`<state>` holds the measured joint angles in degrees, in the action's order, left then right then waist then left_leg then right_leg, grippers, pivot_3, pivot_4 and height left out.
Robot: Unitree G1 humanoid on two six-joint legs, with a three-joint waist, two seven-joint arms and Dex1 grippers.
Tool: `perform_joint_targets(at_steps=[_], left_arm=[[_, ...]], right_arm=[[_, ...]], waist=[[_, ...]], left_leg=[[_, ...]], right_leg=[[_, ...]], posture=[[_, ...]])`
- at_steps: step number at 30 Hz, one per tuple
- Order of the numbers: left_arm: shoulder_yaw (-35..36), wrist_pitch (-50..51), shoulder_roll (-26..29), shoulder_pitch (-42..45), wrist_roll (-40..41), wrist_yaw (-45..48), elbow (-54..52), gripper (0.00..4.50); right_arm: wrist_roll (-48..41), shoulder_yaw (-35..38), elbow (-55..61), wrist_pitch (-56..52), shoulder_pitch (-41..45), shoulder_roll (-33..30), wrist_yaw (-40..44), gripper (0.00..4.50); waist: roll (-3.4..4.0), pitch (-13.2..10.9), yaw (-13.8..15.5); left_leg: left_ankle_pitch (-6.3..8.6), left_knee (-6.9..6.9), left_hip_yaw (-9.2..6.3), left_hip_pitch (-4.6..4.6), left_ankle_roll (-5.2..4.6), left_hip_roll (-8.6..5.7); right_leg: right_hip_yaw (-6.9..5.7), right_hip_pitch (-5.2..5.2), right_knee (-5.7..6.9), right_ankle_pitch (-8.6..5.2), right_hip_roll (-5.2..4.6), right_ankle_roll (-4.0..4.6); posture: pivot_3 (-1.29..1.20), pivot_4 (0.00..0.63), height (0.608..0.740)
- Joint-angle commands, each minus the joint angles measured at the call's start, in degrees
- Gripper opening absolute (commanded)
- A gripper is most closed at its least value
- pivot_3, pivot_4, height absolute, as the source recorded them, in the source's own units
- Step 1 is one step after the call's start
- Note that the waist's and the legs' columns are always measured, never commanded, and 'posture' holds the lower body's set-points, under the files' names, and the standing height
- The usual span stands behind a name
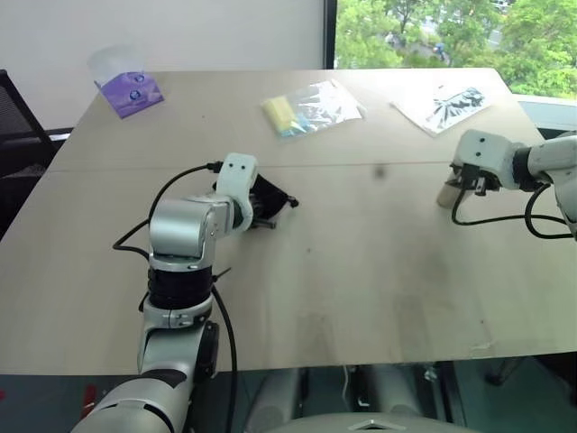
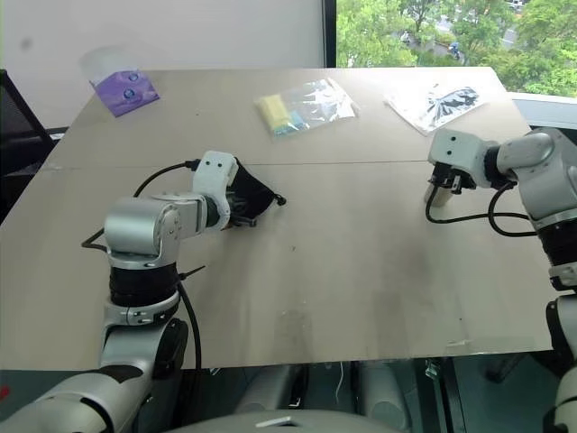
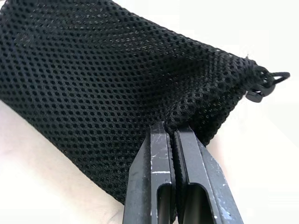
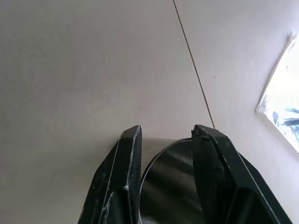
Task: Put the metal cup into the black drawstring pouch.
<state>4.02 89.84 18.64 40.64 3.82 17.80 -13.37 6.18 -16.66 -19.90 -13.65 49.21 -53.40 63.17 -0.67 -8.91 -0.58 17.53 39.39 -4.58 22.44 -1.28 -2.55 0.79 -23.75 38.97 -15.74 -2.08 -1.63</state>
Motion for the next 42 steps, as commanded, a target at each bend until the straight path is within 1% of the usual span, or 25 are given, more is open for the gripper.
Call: perform_joint_targets(at_steps=[1,7,11,18,26,28,31,35,37,40,42], left_arm=[[0.94,-0.30,0.40,0.63,0.98,-0.95,-2.07,0.00],[0.92,-0.72,0.78,0.71,2.17,-1.46,-1.70,0.00],[0.69,-0.96,0.54,1.01,2.90,-1.90,-1.41,0.00],[0.26,-1.17,0.96,1.66,4.10,-2.16,-1.25,0.00],[0.44,-0.67,0.72,1.85,4.84,-2.93,-1.21,0.00],[0.30,-0.37,0.57,1.95,5.07,-3.13,-1.32,0.00],[0.25,-0.32,0.68,2.16,5.42,-3.33,-1.10,0.00],[1.81,0.69,-0.99,3.05,5.99,-3.84,-0.44,0.00],[5.69,-1.28,-4.02,2.98,7.68,-2.99,-0.70,0.00],[8.82,0.14,-6.17,4.19,8.58,-2.95,-0.08,0.00],[13.56,1.29,-9.50,6.09,9.70,-2.94,0.68,0.00]], right_arm=[[-0.60,3.88,4.82,-3.01,0.12,-2.25,1.07,1.68],[-1.48,5.74,12.18,-10.55,-1.99,-4.47,2.88,1.68],[-1.39,5.35,14.07,-13.75,-4.20,-5.08,3.83,1.68],[-0.24,3.86,8.45,-14.81,-4.39,-2.60,2.49,1.68],[2.04,1.48,-1.15,-10.15,-0.59,1.53,2.28,1.68],[3.12,0.57,-4.27,-8.14,0.64,2.66,1.97,1.17],[3.60,-0.19,-5.87,-6.26,0.73,3.14,3.28,0.01],[3.01,0.97,-4.66,-6.44,-0.38,2.97,3.55,0.01],[1.50,3.11,-2.60,-8.27,-1.31,2.58,3.05,0.01],[-3.41,8.39,4.60,-14.70,-3.67,2.74,2.52,0.01],[-8.53,13.72,13.26,-21.18,-6.40,4.23,0.85,0.01]], waist=[[0.00,0.00,0.01],[0.00,0.00,0.03],[0.00,0.00,0.05],[0.00,0.00,-0.02],[0.01,0.00,-0.17],[0.01,0.00,-0.16],[0.01,0.00,-0.09],[0.01,0.01,-0.08],[0.01,0.01,-0.07],[0.01,0.01,-0.06],[0.01,0.01,-0.07]], left_leg=[[0.00,0.00,0.00,0.00,0.00,0.00],[0.00,0.00,-0.01,0.01,0.00,0.00],[0.00,0.00,-0.01,0.02,0.00,0.00],[0.00,0.00,-0.01,0.02,0.00,0.00],[0.00,0.00,0.01,0.01,0.00,-0.01],[0.00,0.01,0.00,0.01,0.00,-0.01],[0.00,0.02,-0.02,0.01,0.00,-0.02],[0.00,0.05,-0.01,0.01,0.00,-0.02],[0.00,0.06,-0.02,0.01,0.00,-0.02],[0.00,0.06,-0.04,0.04,0.00,-0.02],[0.00,0.05,-0.05,0.09,0.01,-0.02]], right_leg=[[0.00,0.00,0.00,0.00,0.00,0.00],[0.00,0.00,0.00,0.00,0.00,0.00],[0.00,0.00,0.00,0.00,-0.01,0.00],[0.00,0.00,0.01,0.00,-0.01,0.00],[0.01,-0.01,0.01,0.00,-0.01,0.00],[0.00,-0.01,0.01,0.00,-0.01,0.00],[-0.02,0.00,0.00,0.00,-0.01,0.00],[-0.02,0.00,0.01,0.00,-0.02,0.00],[-0.03,0.00,0.02,0.00,-0.02,0.00],[-0.06,-0.01,0.01,0.00,-0.02,0.00],[-0.07,-0.03,0.01,0.00,-0.02,0.00]], posture=[[0.00,0.150,0.740],[0.00,0.150,0.740],[0.00,0.150,0.740],[0.00,0.150,0.740],[0.00,0.150,0.740],[0.00,0.150,0.740],[0.00,0.150,0.740],[0.00,0.150,0.740],[0.00,0.150,0.740],[0.00,0.150,0.740],[0.00,0.150,0.740]])
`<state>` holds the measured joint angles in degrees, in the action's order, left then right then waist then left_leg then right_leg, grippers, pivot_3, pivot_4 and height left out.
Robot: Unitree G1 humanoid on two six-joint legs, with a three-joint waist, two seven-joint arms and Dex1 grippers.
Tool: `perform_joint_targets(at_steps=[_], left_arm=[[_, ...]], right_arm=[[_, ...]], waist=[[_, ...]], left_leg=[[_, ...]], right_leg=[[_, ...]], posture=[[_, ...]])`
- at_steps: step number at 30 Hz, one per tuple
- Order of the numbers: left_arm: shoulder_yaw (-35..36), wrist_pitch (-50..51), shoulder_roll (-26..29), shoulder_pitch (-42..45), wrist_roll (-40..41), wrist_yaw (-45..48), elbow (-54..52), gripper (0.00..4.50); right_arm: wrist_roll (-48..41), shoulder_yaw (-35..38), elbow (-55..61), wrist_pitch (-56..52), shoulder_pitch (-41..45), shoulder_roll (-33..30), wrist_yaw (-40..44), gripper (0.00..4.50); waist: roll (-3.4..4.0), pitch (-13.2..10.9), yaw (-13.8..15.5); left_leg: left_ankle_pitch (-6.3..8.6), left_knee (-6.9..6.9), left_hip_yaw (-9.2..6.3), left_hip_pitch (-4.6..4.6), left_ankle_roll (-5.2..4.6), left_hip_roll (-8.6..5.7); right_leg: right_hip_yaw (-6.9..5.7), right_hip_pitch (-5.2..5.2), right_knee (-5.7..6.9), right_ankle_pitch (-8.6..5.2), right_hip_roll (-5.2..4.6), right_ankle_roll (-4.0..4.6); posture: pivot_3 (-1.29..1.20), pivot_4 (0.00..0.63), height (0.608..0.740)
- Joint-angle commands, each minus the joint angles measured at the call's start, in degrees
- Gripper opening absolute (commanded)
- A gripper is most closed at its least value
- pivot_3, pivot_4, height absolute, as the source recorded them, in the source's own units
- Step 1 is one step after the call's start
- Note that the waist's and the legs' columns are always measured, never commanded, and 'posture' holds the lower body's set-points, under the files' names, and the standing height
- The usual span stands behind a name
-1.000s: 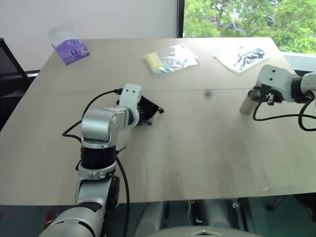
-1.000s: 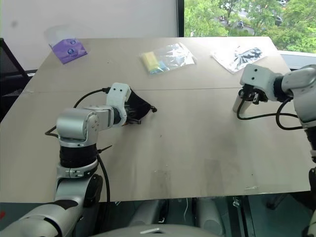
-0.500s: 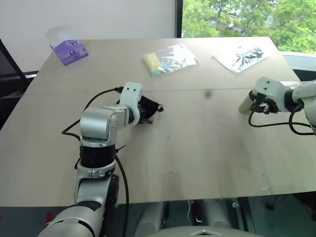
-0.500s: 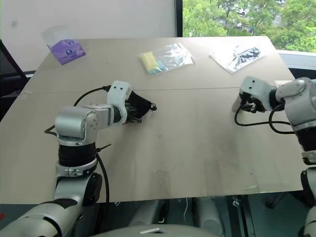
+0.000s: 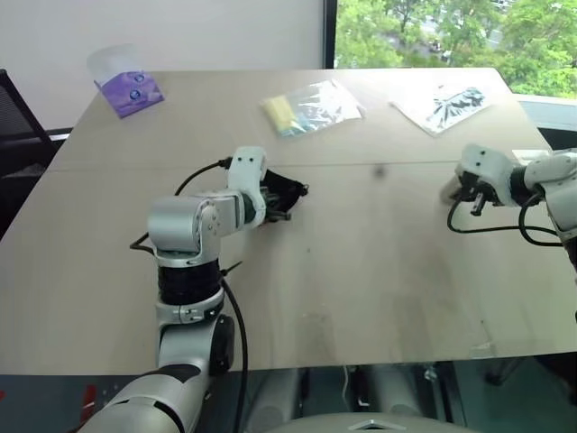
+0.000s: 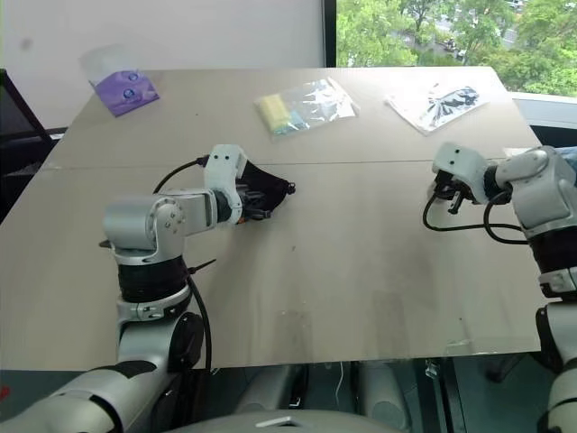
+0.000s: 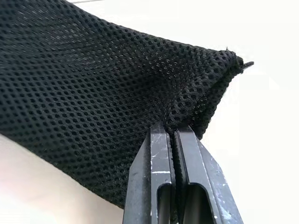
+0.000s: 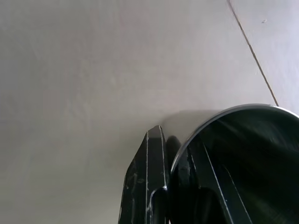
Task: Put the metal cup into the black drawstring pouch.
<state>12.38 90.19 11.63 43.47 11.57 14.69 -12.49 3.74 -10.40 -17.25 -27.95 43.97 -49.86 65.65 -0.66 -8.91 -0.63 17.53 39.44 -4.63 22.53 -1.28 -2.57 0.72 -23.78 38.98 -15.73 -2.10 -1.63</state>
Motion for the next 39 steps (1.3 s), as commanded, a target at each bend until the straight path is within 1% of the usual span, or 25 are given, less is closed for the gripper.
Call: perform_joint_targets(at_steps=[1,4,5,6,7,9,10,12,15,17,19,21,23,25,31,35,39], left_arm=[[7.36,1.61,-3.87,4.44,2.24,-0.24,0.89,0.00],[11.28,2.31,-6.67,7.40,2.70,-1.50,4.64,0.00],[12.24,2.31,-7.37,8.07,2.83,-1.95,5.68,0.00],[13.48,2.31,-8.28,8.88,2.81,-2.60,7.13,0.00],[14.32,2.31,-8.68,9.50,2.86,-3.02,8.26,0.00],[16.51,2.31,-10.06,11.16,2.92,-3.82,11.63,0.00],[17.28,2.31,-10.47,11.78,3.02,-4.06,12.88,0.00],[21.04,2.30,-11.88,13.60,3.01,-5.03,17.08,0.00],[26.56,2.31,-12.71,15.95,3.37,-6.41,22.57,0.00],[28.06,2.31,-11.61,17.24,4.40,-6.18,26.06,0.00],[28.70,2.31,-10.57,18.20,5.32,-6.01,28.29,0.00],[30.09,2.31,-9.86,19.32,5.96,-6.58,30.55,0.00],[29.53,2.31,-9.25,19.50,7.00,-6.67,32.01,0.00],[28.61,2.31,-9.15,19.32,8.68,-6.64,32.20,0.00],[27.82,2.31,-9.40,17.62,13.68,-8.85,29.87,0.00],[26.90,2.31,-10.13,15.64,17.94,-11.34,27.57,0.00],[25.79,2.31,-9.97,13.73,20.62,-13.68,25.47,0.00]], right_arm=[[-9.17,10.40,15.67,-11.05,-2.71,2.10,-2.92,0.01],[-16.86,17.86,30.26,-22.41,-7.56,9.31,-9.22,0.01],[-19.05,20.21,34.23,-25.48,-9.21,12.98,-12.37,0.01],[-20.01,21.42,39.06,-28.54,-11.68,17.19,-16.44,0.01],[-20.55,22.00,42.37,-30.73,-13.21,20.06,-19.50,0.01],[-23.98,23.99,50.34,-34.50,-16.74,30.39,-26.66,0.01],[-25.68,24.82,52.90,-35.75,-17.77,34.30,-29.09,0.01],[-29.65,24.80,56.38,-35.22,-20.88,41.87,-32.04,0.01],[-34.88,24.55,57.57,-35.26,-22.75,48.62,-34.58,0.01],[-36.28,22.70,55.69,-33.27,-23.83,51.79,-36.14,0.01],[-36.80,21.75,53.68,-31.64,-24.21,53.28,-37.66,0.01],[-36.41,20.85,49.34,-27.88,-23.87,54.96,-38.55,0.01],[-35.77,19.44,44.81,-24.08,-23.65,56.07,-38.91,0.01],[-34.49,18.06,39.99,-19.91,-23.26,56.59,-39.18,0.01],[-36.09,18.07,30.05,-12.50,-21.34,58.72,-39.34,0.01],[-36.22,16.98,26.35,-10.23,-21.00,58.44,-39.04,0.01],[-34.12,14.45,22.52,-8.36,-22.61,56.26,-37.95,0.01]], waist=[[0.00,0.00,-0.03],[0.00,0.02,-0.16],[-0.01,0.04,-0.11],[-0.02,0.04,-0.14],[0.00,0.05,0.01],[0.00,0.05,0.04],[0.00,0.05,0.04],[0.00,0.05,0.07],[0.01,0.06,-0.10],[0.01,0.06,-0.29],[0.01,0.06,-0.40],[0.01,0.06,-0.43],[0.02,0.06,-0.49],[0.02,0.06,-0.60],[0.02,0.06,-1.28],[0.02,0.06,-1.73],[0.02,0.06,-1.79]], left_leg=[[0.00,0.04,-0.05,0.05,0.00,0.01],[0.00,0.11,-0.13,0.06,0.01,0.02],[0.00,0.10,-0.11,0.06,0.01,0.02],[0.00,0.10,-0.13,0.05,0.01,0.02],[0.00,0.11,-0.14,0.06,0.01,0.02],[0.00,0.10,-0.15,0.06,0.01,-0.01],[0.00,0.10,-0.13,0.07,0.01,-0.04],[0.00,0.11,-0.11,0.09,0.01,-0.10],[0.00,0.14,-0.10,0.09,0.01,-0.18],[-0.02,0.16,-0.09,0.06,0.03,-0.19],[-0.04,0.14,-0.06,-0.01,0.07,-0.20],[-0.08,0.11,0.00,-0.01,0.14,-0.20],[-0.10,0.10,0.02,-0.04,0.18,-0.20],[-0.11,0.09,0.05,-0.06,0.18,-0.20],[-0.11,0.09,0.06,-0.05,0.19,-0.19],[-0.11,0.08,0.06,-0.05,0.19,-0.19],[-0.11,0.08,0.07,-0.06,0.19,-0.18]], right_leg=[[-0.05,0.00,0.00,0.00,0.00,0.00],[-0.12,0.03,0.04,0.00,0.01,-0.01],[-0.10,0.02,0.06,0.00,0.02,-0.01],[-0.11,0.02,0.08,0.00,0.02,0.00],[-0.12,0.02,0.10,0.00,0.02,-0.01],[-0.10,0.00,0.13,0.00,-0.01,-0.01],[-0.07,-0.05,0.17,0.00,-0.02,-0.01],[-0.02,-0.17,0.28,0.00,-0.05,-0.01],[0.00,-0.23,0.43,0.00,-0.08,-0.01],[0.00,-0.24,0.48,0.00,-0.08,-0.01],[0.05,-0.29,0.65,0.00,-0.06,-0.01],[0.12,-0.41,0.82,-0.01,-0.06,0.00],[0.14,-0.43,0.86,-0.01,-0.05,0.00],[0.18,-0.43,0.87,-0.01,-0.05,0.00],[0.19,-0.44,0.87,-0.01,-0.06,0.00],[0.21,-0.44,0.87,-0.01,-0.06,0.00],[0.22,-0.45,0.88,-0.01,-0.06,0.00]], posture=[[0.00,0.150,0.740],[0.00,0.150,0.740],[0.00,0.150,0.740],[0.00,0.150,0.740],[0.00,0.150,0.740],[0.00,0.150,0.740],[0.00,0.150,0.740],[0.00,0.150,0.740],[0.00,0.150,0.740],[0.00,0.150,0.740],[0.00,0.150,0.740],[0.00,0.150,0.740],[0.00,0.150,0.740],[0.00,0.150,0.740],[0.00,0.150,0.740],[0.00,0.150,0.740],[0.00,0.150,0.740]])
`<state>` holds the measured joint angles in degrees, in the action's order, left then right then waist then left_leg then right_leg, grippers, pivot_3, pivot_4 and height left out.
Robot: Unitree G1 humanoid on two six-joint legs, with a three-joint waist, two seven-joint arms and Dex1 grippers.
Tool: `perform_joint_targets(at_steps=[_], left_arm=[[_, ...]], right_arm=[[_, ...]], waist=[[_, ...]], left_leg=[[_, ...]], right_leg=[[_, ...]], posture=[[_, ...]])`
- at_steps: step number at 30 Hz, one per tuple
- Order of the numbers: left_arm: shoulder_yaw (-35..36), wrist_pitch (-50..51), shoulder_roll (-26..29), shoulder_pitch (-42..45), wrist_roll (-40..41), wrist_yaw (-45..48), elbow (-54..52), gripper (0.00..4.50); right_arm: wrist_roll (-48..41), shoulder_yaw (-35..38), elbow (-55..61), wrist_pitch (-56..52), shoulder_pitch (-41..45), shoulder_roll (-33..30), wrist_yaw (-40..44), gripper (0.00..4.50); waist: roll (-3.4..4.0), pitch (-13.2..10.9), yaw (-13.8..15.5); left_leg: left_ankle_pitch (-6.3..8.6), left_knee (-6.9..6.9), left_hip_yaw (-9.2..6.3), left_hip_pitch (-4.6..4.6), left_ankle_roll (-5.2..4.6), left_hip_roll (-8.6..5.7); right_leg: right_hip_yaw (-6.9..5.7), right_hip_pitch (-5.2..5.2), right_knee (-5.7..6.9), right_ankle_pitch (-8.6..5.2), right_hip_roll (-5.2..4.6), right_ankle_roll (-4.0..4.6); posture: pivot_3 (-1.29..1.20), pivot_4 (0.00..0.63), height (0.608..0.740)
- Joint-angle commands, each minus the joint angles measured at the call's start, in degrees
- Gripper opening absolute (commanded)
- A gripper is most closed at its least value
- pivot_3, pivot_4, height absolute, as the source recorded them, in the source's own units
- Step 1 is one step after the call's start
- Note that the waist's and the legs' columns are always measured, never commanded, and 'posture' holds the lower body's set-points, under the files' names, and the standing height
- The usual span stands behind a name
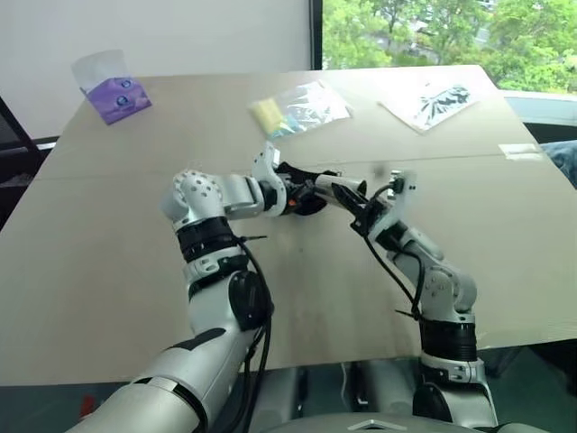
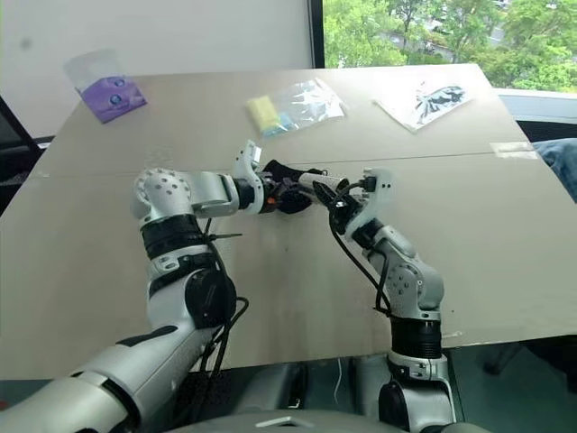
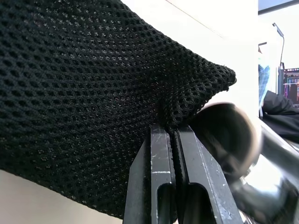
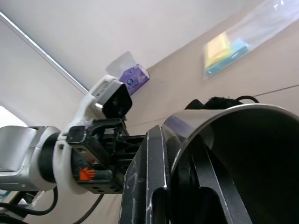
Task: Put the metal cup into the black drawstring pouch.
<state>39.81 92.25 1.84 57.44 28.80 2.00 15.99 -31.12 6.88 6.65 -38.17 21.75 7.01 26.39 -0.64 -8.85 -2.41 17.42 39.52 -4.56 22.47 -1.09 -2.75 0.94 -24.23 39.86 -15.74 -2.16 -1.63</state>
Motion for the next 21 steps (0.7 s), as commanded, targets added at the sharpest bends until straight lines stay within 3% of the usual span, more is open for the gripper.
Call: perform_joint_targets(at_steps=[1,9,16,21], left_arm=[[-1.91,0.25,-0.12,-0.78,3.80,-1.52,-3.29,0.00],[-4.66,0.25,-0.99,-5.37,7.81,-5.68,-8.67,0.00],[-15.10,0.25,3.62,-6.63,13.11,-4.25,-19.00,0.00],[-18.75,0.25,4.91,-5.52,16.79,-4.89,-22.41,0.00]], right_arm=[[1.06,-3.36,-2.52,2.34,-0.61,-1.03,1.75,0.01],[7.77,-11.15,-11.77,9.56,-1.09,-2.85,5.22,0.01],[18.61,-21.08,-15.23,17.31,-0.58,-8.32,7.84,0.01],[19.01,-20.23,-18.99,19.28,1.08,-8.01,7.35,0.01]], waist=[[0.00,0.00,0.01],[-0.01,0.09,-0.13],[-0.07,0.15,-0.04],[-0.07,0.15,-0.11]], left_leg=[[0.00,0.00,0.01,0.00,0.00,0.00],[0.00,-0.02,0.09,-0.10,0.00,0.02],[-0.01,-0.12,0.17,-0.67,0.02,0.05],[-0.01,-0.13,0.17,-0.66,0.03,0.07]], right_leg=[[0.01,0.00,0.00,0.00,0.00,0.00],[0.09,0.04,0.01,0.00,0.02,0.00],[0.17,0.55,-0.01,0.00,0.05,0.00],[0.19,0.53,-0.01,0.00,0.07,0.00]], posture=[[0.00,0.150,0.740],[0.00,0.150,0.740],[0.00,0.150,0.740],[0.00,0.150,0.740]])
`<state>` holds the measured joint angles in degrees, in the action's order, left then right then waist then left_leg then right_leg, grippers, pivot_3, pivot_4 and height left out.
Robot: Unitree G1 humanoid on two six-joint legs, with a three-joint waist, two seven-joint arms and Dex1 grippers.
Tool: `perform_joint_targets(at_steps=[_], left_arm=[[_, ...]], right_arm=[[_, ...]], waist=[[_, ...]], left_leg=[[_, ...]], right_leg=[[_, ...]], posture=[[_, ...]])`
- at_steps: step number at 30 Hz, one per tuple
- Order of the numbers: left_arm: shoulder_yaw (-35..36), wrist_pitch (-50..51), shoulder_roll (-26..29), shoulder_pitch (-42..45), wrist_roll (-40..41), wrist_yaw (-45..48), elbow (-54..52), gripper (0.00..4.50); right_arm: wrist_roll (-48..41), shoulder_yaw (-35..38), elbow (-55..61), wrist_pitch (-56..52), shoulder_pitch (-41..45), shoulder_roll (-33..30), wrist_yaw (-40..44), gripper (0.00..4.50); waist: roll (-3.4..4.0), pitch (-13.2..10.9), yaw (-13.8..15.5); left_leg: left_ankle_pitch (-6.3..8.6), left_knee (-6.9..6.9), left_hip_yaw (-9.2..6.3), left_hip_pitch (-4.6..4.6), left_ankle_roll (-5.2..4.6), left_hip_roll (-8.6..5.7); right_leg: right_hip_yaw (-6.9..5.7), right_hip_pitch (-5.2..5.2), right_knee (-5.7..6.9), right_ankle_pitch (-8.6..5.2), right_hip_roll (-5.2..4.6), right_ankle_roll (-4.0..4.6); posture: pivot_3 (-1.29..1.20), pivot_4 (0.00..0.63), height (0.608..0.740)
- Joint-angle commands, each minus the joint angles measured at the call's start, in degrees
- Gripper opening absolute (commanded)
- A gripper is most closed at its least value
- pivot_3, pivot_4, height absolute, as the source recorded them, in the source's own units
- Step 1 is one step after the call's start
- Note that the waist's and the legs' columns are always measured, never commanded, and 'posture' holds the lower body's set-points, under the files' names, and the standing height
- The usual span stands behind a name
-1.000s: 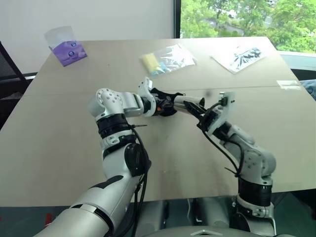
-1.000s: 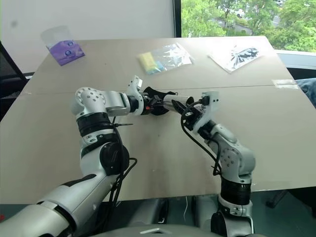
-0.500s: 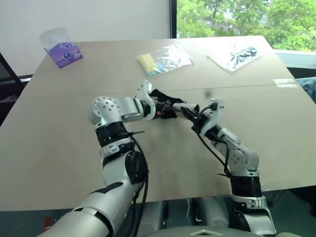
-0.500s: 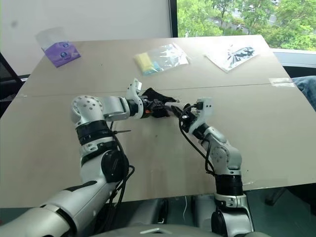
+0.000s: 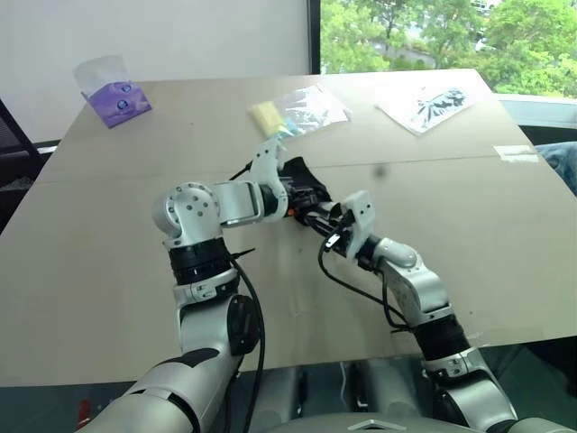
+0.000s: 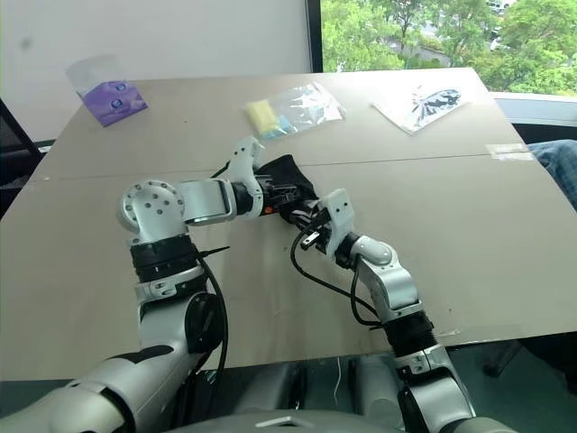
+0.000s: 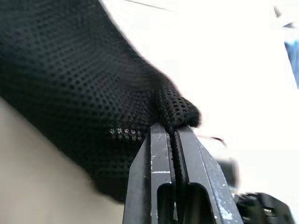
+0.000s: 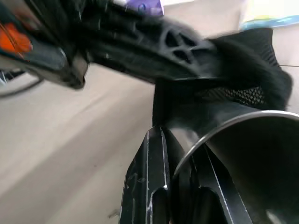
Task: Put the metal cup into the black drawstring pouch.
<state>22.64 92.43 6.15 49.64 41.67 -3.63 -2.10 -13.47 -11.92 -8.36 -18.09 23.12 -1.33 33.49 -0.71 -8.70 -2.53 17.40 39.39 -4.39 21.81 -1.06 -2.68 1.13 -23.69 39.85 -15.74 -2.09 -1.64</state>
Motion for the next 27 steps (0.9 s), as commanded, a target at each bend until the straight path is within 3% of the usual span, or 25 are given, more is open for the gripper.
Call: perform_joint_targets(at_steps=[1,5,9,16,23,27], left_arm=[[-1.88,0.07,0.47,2.09,4.80,0.30,-4.68,0.00],[-2.84,0.07,0.08,0.05,8.29,-1.60,-5.61,0.00],[-3.76,0.07,-0.16,-0.90,10.73,-3.02,-5.98,0.00],[-5.65,0.07,-1.39,0.91,16.58,-4.62,-5.04,0.00],[2.12,0.07,-4.67,2.25,22.59,-10.81,-1.71,0.00],[8.38,0.07,-7.99,5.20,24.59,-15.34,0.66,0.00]], right_arm=[[1.76,-1.26,-4.97,-0.12,0.05,0.37,-0.24,0.01],[-1.29,1.70,-7.06,2.41,0.78,2.94,-0.22,0.01],[-12.57,10.47,-9.29,0.00,3.24,10.22,-0.30,0.01],[-11.66,10.95,-15.64,6.07,7.67,13.00,2.82,0.01],[-31.44,22.26,-14.62,0.34,12.05,16.99,1.04,0.01],[-22.41,14.89,-16.50,5.75,12.18,14.20,1.99,0.01]], waist=[[0.00,0.00,-0.01],[0.00,0.00,0.03],[0.00,0.00,0.02],[0.00,0.00,0.16],[0.00,-0.02,0.26],[0.00,-0.02,-0.02]], left_leg=[[0.00,0.00,0.00,-0.01,0.00,0.01],[-0.01,0.00,0.00,0.00,0.01,0.03],[-0.01,-0.01,-0.01,0.02,0.01,0.05],[-0.01,0.00,-0.01,0.03,0.01,0.02],[-0.01,0.01,-0.04,0.08,0.01,0.03],[-0.01,-0.03,0.00,0.08,0.01,0.03]], right_leg=[[-0.01,0.00,0.00,0.00,0.00,0.00],[-0.01,0.00,0.00,0.00,0.02,0.00],[0.00,-0.01,-0.01,0.00,0.03,0.01],[-0.01,0.00,-0.03,0.00,0.02,0.01],[-0.05,-0.01,-0.05,0.00,0.01,0.01],[-0.01,-0.03,-0.05,0.00,0.03,0.01]], posture=[[0.00,0.150,0.740],[0.00,0.150,0.740],[0.00,0.150,0.740],[0.00,0.150,0.740],[0.00,0.150,0.740],[0.00,0.150,0.740]])
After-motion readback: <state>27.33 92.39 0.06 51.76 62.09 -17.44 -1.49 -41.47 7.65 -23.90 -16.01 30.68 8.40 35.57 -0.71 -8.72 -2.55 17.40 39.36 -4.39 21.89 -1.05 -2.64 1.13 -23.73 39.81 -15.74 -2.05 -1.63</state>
